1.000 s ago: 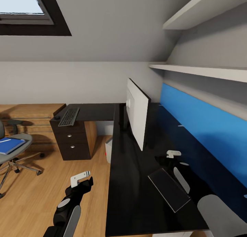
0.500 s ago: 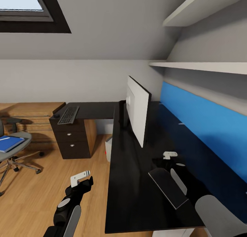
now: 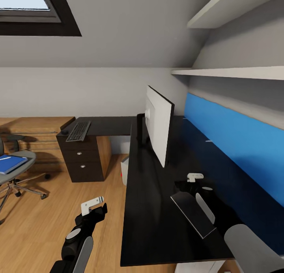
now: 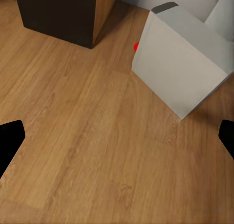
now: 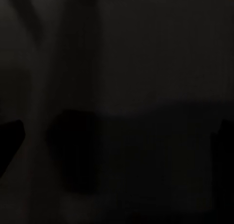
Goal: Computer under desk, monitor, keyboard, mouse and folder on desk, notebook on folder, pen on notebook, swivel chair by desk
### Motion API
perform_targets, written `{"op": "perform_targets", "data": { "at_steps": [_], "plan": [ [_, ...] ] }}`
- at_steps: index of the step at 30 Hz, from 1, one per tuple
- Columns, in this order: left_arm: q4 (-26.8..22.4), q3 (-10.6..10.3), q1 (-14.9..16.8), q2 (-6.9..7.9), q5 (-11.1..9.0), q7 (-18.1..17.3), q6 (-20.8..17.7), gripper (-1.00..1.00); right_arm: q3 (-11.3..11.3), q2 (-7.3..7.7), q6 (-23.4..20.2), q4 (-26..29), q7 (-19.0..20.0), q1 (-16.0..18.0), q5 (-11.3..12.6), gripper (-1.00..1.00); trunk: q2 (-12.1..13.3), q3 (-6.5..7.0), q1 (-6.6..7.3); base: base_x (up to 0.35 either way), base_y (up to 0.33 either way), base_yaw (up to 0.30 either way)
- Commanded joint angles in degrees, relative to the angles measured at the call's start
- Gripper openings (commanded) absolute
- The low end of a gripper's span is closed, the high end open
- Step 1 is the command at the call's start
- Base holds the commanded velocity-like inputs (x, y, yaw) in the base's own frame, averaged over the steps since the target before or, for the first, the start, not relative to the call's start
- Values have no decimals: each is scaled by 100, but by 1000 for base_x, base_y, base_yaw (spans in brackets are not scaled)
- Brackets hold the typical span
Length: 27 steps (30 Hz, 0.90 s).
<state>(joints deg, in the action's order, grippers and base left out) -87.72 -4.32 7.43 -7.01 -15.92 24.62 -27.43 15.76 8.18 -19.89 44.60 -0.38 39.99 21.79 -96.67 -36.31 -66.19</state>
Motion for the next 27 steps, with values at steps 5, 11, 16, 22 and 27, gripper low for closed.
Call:
{"op": "perform_targets", "data": {
  "at_steps": [5, 11, 16, 22, 27],
  "plan": [
    [28, 0, 4, 24, -60, 39, -23, 100, 10, 8, -132, -143, -18, 0, 62, 100, -3, -7, 0, 0, 0, 0],
    [59, 17, 4, 32, -48, 35, -23, 100, 14, 8, -314, -144, -23, 0, 62, 100, -3, -7, 0, -137, 0, 0],
    [62, 11, 4, 33, -43, 34, -18, 100, 15, 8, -445, -144, -24, 0, 62, 100, -3, -7, 0, -102, 0, 0],
    [62, 11, 4, 33, -43, 34, -17, 100, 15, 8, -454, -143, -24, 0, 62, 100, -3, -7, 0, -244, 0, 0],
    [62, 10, 4, 33, -43, 42, -18, 100, 15, 8, -455, -138, -24, 0, 62, 100, -3, -7, 0, -267, 0, 0]
  ]
}}
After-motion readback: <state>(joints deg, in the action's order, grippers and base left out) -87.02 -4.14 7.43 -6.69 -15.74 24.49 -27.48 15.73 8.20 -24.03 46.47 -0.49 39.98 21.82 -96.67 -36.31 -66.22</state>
